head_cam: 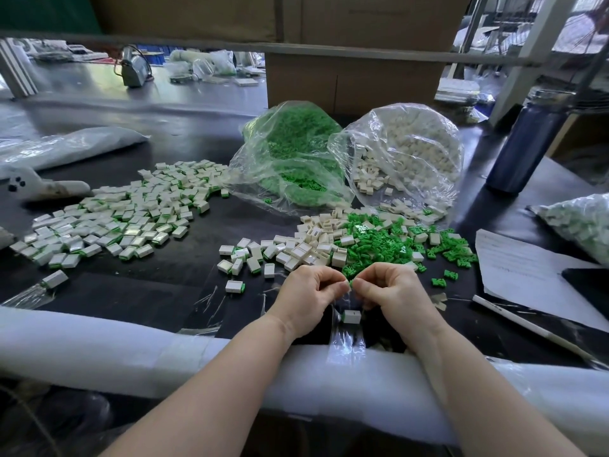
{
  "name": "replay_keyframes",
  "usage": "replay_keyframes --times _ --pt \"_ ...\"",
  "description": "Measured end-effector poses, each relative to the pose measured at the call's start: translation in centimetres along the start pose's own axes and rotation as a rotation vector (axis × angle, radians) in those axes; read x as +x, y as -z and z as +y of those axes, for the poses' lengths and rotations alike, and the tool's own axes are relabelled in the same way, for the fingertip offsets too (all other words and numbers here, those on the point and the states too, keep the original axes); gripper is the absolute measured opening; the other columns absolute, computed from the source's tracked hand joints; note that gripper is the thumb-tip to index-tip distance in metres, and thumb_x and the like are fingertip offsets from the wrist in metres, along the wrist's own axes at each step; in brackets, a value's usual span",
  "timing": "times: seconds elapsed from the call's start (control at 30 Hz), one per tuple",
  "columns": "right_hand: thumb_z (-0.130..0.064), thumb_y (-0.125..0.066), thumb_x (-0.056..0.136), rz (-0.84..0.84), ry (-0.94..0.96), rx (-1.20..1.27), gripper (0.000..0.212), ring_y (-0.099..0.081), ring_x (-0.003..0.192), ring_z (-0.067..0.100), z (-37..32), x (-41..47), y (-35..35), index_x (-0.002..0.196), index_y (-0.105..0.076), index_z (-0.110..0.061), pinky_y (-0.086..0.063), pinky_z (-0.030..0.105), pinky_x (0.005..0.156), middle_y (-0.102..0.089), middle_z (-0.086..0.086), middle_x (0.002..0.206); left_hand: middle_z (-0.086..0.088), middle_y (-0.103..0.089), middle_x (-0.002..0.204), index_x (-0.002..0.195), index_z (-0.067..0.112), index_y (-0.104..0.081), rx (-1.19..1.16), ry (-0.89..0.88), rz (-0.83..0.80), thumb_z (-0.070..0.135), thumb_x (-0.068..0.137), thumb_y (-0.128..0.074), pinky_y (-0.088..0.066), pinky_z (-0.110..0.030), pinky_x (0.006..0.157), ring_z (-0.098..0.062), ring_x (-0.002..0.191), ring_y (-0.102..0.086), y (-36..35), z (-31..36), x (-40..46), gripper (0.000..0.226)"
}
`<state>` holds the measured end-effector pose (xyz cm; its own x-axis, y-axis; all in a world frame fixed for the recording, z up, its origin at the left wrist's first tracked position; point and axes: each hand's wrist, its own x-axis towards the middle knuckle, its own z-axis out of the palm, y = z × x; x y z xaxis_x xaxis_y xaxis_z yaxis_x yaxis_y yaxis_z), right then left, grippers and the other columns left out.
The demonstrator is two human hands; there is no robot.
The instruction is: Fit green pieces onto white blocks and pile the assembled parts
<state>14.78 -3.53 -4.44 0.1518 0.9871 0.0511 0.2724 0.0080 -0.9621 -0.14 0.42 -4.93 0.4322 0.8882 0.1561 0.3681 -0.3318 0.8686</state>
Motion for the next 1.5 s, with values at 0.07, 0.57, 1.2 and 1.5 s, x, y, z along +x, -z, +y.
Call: replay_keyframes --times 0.07,0.57,1.2,1.5 --pt "-0.004 -0.066 0.083 -0.013 -0.012 -0.013 0.016 -0.054 0.054 0.013 -0.02 0.00 0.06 0.068 -0.065 -0.011 -0.048 0.020 0.053 -0.062 0.006 0.059 0.002 -0.067 0.081 0.092 0.011 -0.072 0.005 0.004 0.000 0.015 0.085 -0.065 -0.050 -0.027 0.084 -0.013 0.082 -0.064 -0.04 -0.04 -0.03 0.010" --pt "-0.003 -0.067 0.082 -0.052 -0.025 -0.017 0.017 -0.050 0.048 0.006 -0.18 -0.18 0.08 0.067 -0.064 -0.011 -0.045 0.017 0.050 -0.060 0.004 0.056 0.003 -0.064 0.082 0.094 0.010 -0.072 0.057 -0.015 -0.032 0.016 0.085 -0.065 -0.046 -0.019 0.080 -0.010 0.082 -0.059 -0.09 -0.04 -0.06 0.013" --pt "0.001 -0.072 0.076 -0.006 0.110 0.143 0.010 -0.053 0.050 0.004 -0.01 -0.23 -0.16 0.069 -0.067 -0.005 -0.044 0.015 0.050 -0.062 -0.003 0.054 0.006 -0.060 0.067 0.081 0.023 -0.065 -0.073 0.035 0.030 0.012 0.083 -0.064 -0.046 -0.021 0.064 -0.008 0.062 -0.054 -0.35 0.30 -0.09 0.011" --pt "-0.005 -0.069 0.080 -0.013 0.121 0.174 0.012 -0.057 0.056 0.007 -0.03 -0.19 -0.08 0.071 -0.067 -0.013 -0.048 0.019 0.054 -0.065 -0.003 0.060 0.007 -0.056 0.063 0.075 0.024 -0.062 -0.214 0.042 0.021 0.001 0.083 -0.059 -0.042 -0.015 0.059 -0.002 0.056 -0.048 -0.08 0.84 -0.25 0.024"
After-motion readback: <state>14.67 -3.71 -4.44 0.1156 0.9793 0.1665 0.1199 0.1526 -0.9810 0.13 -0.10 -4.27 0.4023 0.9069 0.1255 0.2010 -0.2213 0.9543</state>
